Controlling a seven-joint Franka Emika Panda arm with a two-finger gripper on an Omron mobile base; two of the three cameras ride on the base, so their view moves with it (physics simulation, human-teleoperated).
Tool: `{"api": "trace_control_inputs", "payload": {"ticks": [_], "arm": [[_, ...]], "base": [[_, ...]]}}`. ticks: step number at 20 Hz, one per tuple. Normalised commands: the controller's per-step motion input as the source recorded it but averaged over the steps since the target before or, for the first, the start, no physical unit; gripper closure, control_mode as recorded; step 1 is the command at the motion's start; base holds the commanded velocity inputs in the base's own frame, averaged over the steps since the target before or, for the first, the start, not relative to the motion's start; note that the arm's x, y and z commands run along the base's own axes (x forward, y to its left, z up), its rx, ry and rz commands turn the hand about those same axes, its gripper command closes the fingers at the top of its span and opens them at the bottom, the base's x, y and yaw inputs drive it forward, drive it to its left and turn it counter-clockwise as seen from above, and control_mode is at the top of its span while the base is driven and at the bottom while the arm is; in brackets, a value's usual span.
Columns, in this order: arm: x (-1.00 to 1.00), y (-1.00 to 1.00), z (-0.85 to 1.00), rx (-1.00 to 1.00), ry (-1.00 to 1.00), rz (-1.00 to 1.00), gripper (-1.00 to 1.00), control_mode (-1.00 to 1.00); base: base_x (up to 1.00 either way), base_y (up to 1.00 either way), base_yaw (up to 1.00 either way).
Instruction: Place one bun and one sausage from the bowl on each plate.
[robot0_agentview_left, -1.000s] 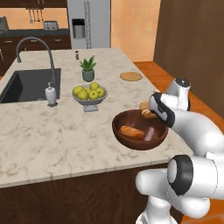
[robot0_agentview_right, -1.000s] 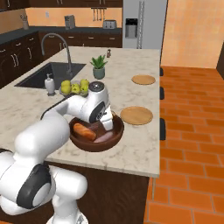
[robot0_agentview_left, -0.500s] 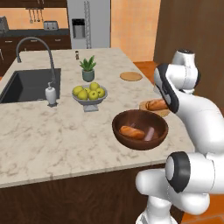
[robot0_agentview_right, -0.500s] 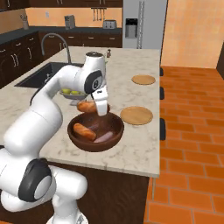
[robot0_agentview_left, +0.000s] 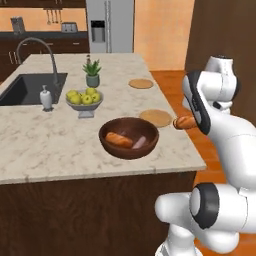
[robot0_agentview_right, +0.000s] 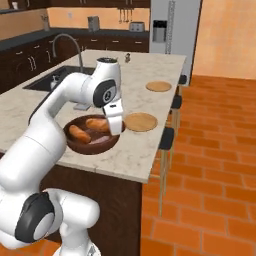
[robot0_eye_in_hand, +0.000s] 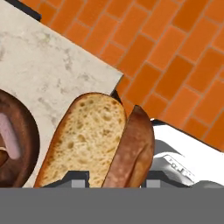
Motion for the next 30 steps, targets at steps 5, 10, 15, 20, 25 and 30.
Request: {"api": "trace_control_inputs", "payload": {"ticks": [5, 10, 15, 20, 25, 30], "arm": [[0.0, 0.0, 0.0, 0.0, 0.0, 0.0, 1.0, 1.0], [0.0, 0.0, 0.0, 0.0, 0.0, 0.0, 1.0, 1.0], [0.0, 0.0, 0.0, 0.0, 0.0, 0.0, 1.0, 1.0], [0.0, 0.0, 0.0, 0.0, 0.0, 0.0, 1.0, 1.0], [0.0, 0.0, 0.0, 0.0, 0.0, 0.0, 1.0, 1.0], [0.0, 0.0, 0.0, 0.0, 0.0, 0.0, 1.0, 1.0]], "base": [[0.04, -0.99, 0.57], [0.08, -0.98, 0.56], [0.16, -0.85, 0.59], [0.14, -0.79, 0.61], [0.05, -0.85, 0.6], [-0.04, -1.0, 0.54]]}}
